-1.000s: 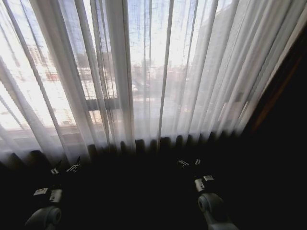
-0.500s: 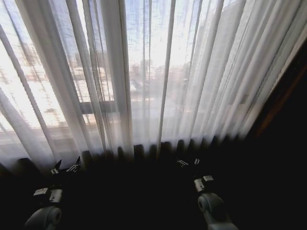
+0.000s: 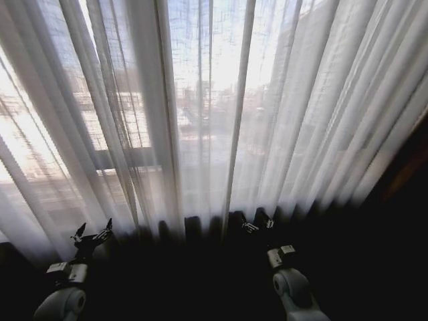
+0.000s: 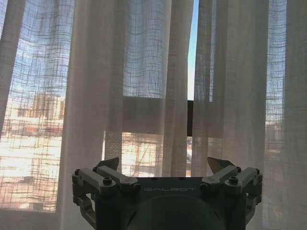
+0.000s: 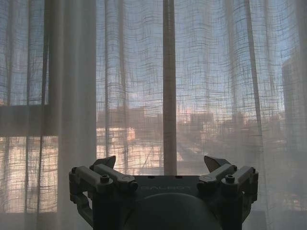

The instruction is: Open the curtains by pulling them apart, changing their state from closed to fully open.

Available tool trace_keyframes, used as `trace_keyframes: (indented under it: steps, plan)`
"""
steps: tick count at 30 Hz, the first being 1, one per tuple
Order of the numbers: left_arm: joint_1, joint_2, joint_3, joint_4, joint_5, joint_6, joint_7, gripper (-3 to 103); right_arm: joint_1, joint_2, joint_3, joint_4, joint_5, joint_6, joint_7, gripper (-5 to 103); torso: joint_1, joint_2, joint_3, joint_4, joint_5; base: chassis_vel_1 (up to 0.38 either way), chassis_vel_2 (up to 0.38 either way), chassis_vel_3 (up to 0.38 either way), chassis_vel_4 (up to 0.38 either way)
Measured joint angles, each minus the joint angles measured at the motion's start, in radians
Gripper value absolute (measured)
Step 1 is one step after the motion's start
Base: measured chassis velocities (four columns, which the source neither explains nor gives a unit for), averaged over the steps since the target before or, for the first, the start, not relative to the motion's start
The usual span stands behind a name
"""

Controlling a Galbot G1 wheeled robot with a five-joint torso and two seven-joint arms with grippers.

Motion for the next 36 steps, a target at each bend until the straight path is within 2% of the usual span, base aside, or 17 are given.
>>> trace_keyframes:
  steps: [4, 13, 28, 36]
  plan:
    - [0.0, 0.0, 0.0, 0.0, 0.0, 0.0, 0.0, 100, 0.005, -0.003, 0.005, -0.017, 0.002, 0.005, -0.038, 100, -0.002, 0.001, -0.001, -0.0001, 0.0004, 0.0, 0.0, 0.0, 0.0]
    - [0.0, 0.0, 0.0, 0.0, 0.0, 0.0, 0.0, 100, 0.022, 0.002, 0.002, -0.039, 0.0, 0.008, -0.037, 100, 0.0, 0.0, 0.0, -0.0004, 0.0004, -0.06, 0.052, 0.059, -0.054]
    - [0.0, 0.0, 0.0, 0.0, 0.0, 0.0, 0.0, 100, 0.037, 0.0, -0.002, -0.058, -0.002, 0.031, -0.016, 100, 0.0, 0.0, 0.0, -0.0004, 0.0004, -0.229, 0.223, 0.243, -0.228]
    - [0.0, 0.0, 0.0, 0.0, 0.0, 0.0, 0.0, 100, 0.066, -0.014, -0.048, -0.068, -0.056, 0.049, -0.016, 100, 0.002, 0.0, 0.0, -0.0004, 0.0003, -0.193, 0.165, 0.169, -0.186]
